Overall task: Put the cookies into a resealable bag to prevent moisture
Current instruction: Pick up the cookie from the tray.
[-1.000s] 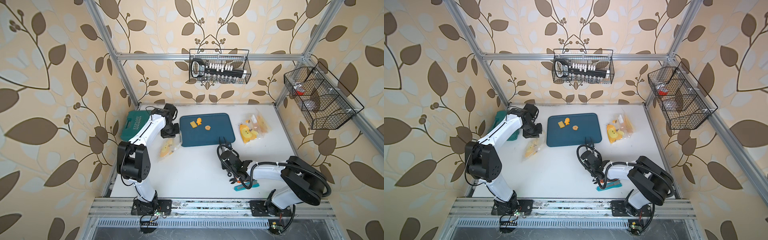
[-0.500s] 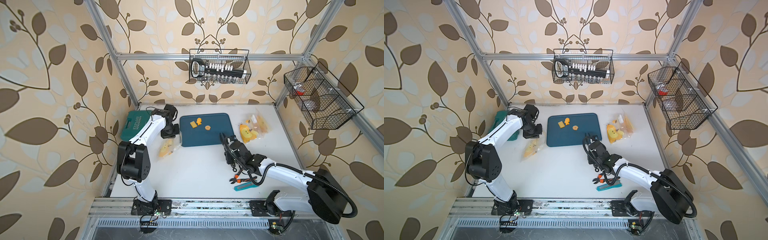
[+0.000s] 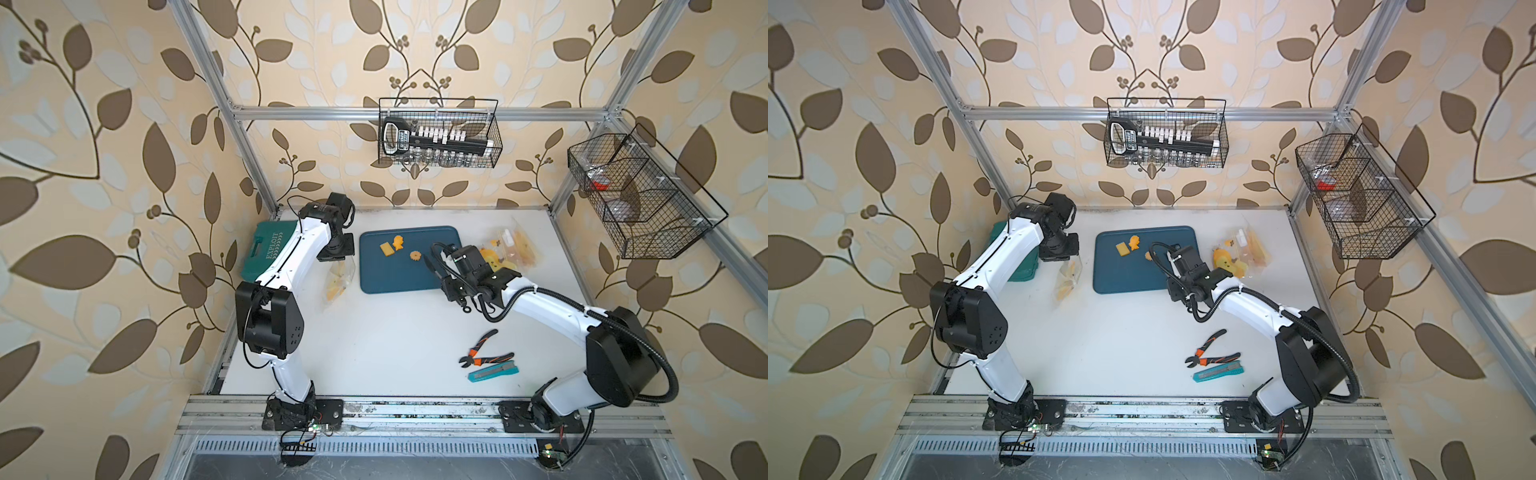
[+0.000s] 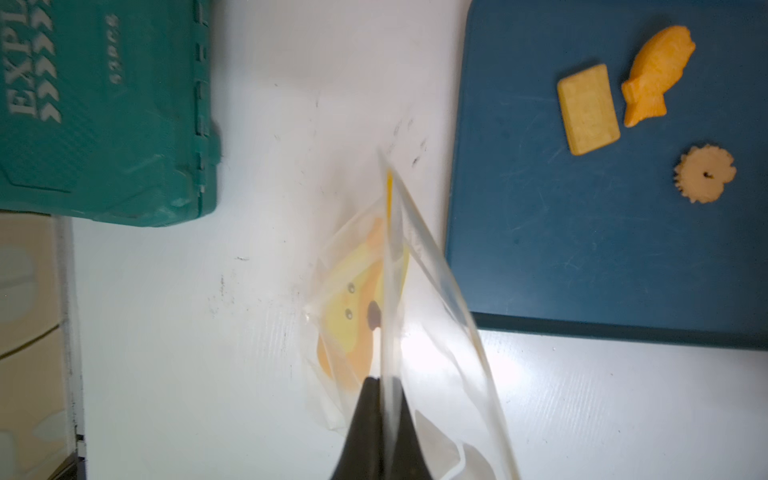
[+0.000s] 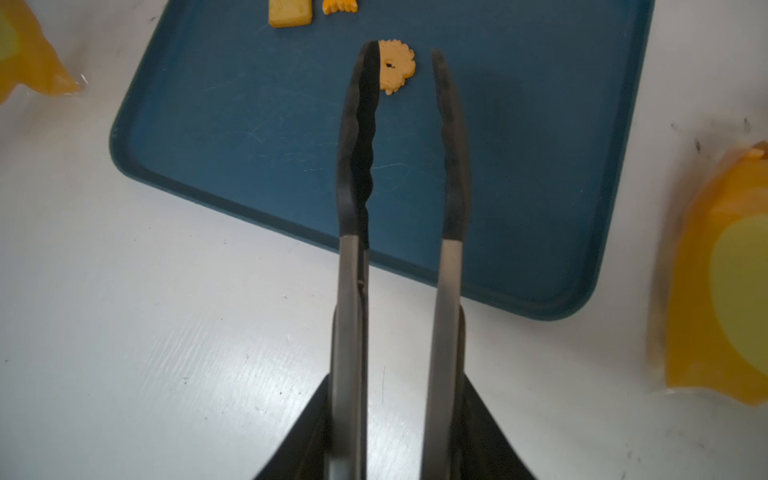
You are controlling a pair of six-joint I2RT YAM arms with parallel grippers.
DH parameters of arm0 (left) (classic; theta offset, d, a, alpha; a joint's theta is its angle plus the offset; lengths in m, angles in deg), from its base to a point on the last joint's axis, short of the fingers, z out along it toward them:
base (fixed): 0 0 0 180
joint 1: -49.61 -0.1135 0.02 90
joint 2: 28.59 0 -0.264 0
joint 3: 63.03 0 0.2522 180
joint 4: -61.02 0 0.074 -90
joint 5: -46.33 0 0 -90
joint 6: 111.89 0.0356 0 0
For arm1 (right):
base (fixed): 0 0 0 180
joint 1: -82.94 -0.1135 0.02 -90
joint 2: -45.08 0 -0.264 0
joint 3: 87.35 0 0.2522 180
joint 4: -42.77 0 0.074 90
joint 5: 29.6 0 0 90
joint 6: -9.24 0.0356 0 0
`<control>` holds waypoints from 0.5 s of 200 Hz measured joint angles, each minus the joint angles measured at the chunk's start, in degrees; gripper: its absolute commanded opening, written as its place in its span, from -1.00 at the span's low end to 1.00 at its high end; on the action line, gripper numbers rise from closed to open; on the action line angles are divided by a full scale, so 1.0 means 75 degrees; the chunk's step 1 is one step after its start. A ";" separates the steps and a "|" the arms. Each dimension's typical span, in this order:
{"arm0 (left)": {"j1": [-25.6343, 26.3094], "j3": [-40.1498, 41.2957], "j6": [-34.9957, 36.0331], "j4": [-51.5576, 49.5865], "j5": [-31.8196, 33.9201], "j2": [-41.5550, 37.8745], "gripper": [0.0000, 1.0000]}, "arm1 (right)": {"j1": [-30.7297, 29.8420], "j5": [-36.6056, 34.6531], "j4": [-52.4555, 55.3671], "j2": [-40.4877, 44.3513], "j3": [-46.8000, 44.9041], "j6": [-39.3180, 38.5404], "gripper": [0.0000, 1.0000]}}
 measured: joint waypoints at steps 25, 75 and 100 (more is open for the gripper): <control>-0.0006 -0.0694 -0.0003 -0.0358 0.0332 0.0434 -1.00 | 0.0154 0.0140 0.0131 -0.0796 0.0731 -0.0256 -0.08; -0.0300 -0.1376 -0.0233 -0.0906 0.1096 0.1014 -1.00 | 0.0152 0.0195 0.0344 -0.1853 0.1734 -0.0612 0.06; -0.0854 -0.1169 -0.0498 -0.0825 0.1667 0.0682 -1.00 | 0.0152 0.0154 0.0402 -0.2043 0.1909 -0.0729 0.14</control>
